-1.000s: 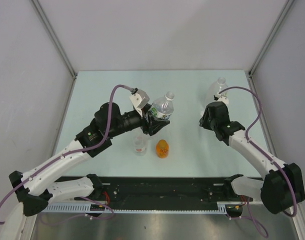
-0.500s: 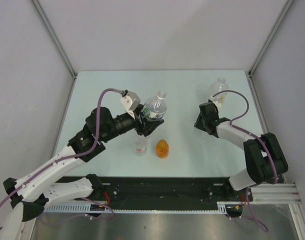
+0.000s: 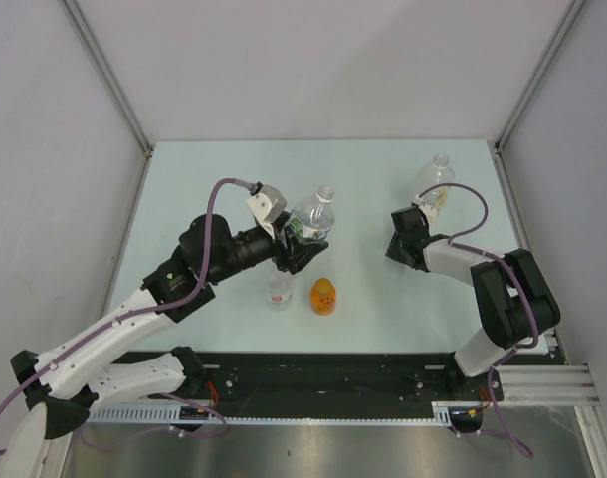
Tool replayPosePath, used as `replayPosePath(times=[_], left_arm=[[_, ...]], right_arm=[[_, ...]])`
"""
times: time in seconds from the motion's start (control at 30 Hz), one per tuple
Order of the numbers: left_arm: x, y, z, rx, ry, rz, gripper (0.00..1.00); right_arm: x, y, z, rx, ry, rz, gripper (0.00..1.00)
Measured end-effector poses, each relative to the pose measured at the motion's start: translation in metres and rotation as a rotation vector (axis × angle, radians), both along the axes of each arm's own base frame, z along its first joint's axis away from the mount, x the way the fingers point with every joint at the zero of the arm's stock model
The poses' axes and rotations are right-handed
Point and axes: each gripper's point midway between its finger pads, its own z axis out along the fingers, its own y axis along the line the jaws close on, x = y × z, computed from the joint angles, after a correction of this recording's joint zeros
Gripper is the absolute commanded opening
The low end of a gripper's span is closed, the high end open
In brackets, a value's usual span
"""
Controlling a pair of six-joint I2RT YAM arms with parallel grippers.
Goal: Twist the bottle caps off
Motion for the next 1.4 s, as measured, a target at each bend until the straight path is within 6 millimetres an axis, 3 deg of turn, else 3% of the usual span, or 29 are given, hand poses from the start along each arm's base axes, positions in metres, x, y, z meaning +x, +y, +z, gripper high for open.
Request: replayPosePath(times=[0.27,0.7,1.13,1.3,1.4], left_arm=[[0.003,-0.004,-0.007,0.015,0.012,0.0,0.02],[0.003,-0.006,-0.009,0.02,0.018,-0.006,0.05],[0.003,-0.006,-0.013,0.024,0.022,-0.008,0.07],[0.004,-0.007,-0.013,0.025,0.023,-0.008,0.07],[0.005,-0.008,-0.017,0.032,0.028,-0.007,0.07]], right_arm=[[0.007,0.001,0.0,-0.005,-0.024,0.006,0.18],[0.006,0.005,0.001,-0.015,-0.027,0.036,0.54],[0.0,0.012,0.004,-0.023,-0.024,0.059,0.63],[-0.009,0.018,0.038,-0.018,-0.062,0.08,0.65],[-0.003,0.024,0.087,-0.005,-0.15,0.088,0.65]])
